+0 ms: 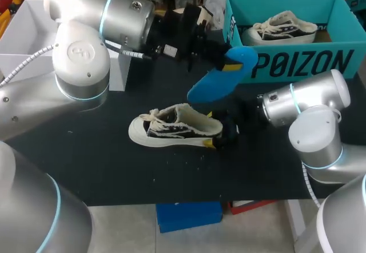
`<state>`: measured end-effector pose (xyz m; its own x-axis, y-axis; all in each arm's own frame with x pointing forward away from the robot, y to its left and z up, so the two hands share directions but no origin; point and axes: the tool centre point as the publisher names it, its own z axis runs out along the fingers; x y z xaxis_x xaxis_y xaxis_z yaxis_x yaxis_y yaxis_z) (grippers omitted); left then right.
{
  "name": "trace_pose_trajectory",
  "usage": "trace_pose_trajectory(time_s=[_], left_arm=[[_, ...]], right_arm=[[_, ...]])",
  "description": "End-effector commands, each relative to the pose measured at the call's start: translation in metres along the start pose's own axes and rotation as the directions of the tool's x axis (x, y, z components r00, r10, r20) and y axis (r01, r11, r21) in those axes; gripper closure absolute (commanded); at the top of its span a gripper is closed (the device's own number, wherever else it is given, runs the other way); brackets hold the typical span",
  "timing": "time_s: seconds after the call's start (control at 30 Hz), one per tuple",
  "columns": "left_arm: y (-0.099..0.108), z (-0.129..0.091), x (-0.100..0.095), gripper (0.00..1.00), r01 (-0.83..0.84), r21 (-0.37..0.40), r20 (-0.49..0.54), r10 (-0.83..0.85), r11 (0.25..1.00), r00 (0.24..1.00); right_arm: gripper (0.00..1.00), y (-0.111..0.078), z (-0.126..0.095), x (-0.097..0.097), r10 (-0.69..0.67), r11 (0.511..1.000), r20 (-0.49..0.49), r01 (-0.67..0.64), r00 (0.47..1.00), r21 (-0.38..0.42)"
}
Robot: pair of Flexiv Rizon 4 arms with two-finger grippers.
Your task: Take the shoe out of the shoebox, open the shoe tongue, remove and reinsert the insole, then place the shoe into the shoebox
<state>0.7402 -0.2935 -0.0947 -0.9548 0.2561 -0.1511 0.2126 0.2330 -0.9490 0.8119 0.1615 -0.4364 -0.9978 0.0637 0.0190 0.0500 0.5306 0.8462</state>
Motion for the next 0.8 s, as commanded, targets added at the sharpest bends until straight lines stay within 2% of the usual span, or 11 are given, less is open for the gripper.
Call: trace_pose_trajectory(time_s=[0.03,0.23,0.27,0.3,0.37,0.67,0.8], left_arm=[[0.0,0.001,0.001,1.0,-0.001,-0.001,0.004,0.001,1.0,1.0],[0.0,0.001,0.001,1.0,-0.001,-0.001,0.004,0.001,1.0,1.0],[-0.004,-0.004,0.004,1.0,0.024,0.039,0.009,-0.024,0.999,1.0],[-0.008,-0.008,0.007,1.0,0.045,0.053,0.014,-0.046,0.998,0.999],[-0.021,-0.017,0.013,1.0,0.124,0.127,0.021,-0.127,0.984,0.992],[-0.078,-0.052,0.036,1.0,0.354,0.273,0.021,-0.374,0.895,0.927],[-0.102,-0.057,0.04,1.0,0.369,0.341,0.021,-0.4,0.864,0.916]], right_arm=[[1.0,0.0,0.001,0.001,0.001,1.0,0.0,-0.001,1.0,0.003],[1.0,0.0,0.001,0.001,0.001,1.0,0.0,-0.001,1.0,0.003],[1.0,0.0,0.001,0.001,0.001,1.0,0.0,-0.001,1.0,0.003],[1.0,0.0,0.001,0.001,0.001,1.0,0.0,-0.001,1.0,0.003],[1.0,0.0,0.001,0.001,0.001,1.0,0.0,-0.001,1.0,0.003],[1.0,0.0,0.001,0.001,0.001,1.0,0.0,-0.001,1.0,0.003],[1.0,0.0,0.001,0.001,0.001,1.0,0.0,-0.001,1.0,0.003]])
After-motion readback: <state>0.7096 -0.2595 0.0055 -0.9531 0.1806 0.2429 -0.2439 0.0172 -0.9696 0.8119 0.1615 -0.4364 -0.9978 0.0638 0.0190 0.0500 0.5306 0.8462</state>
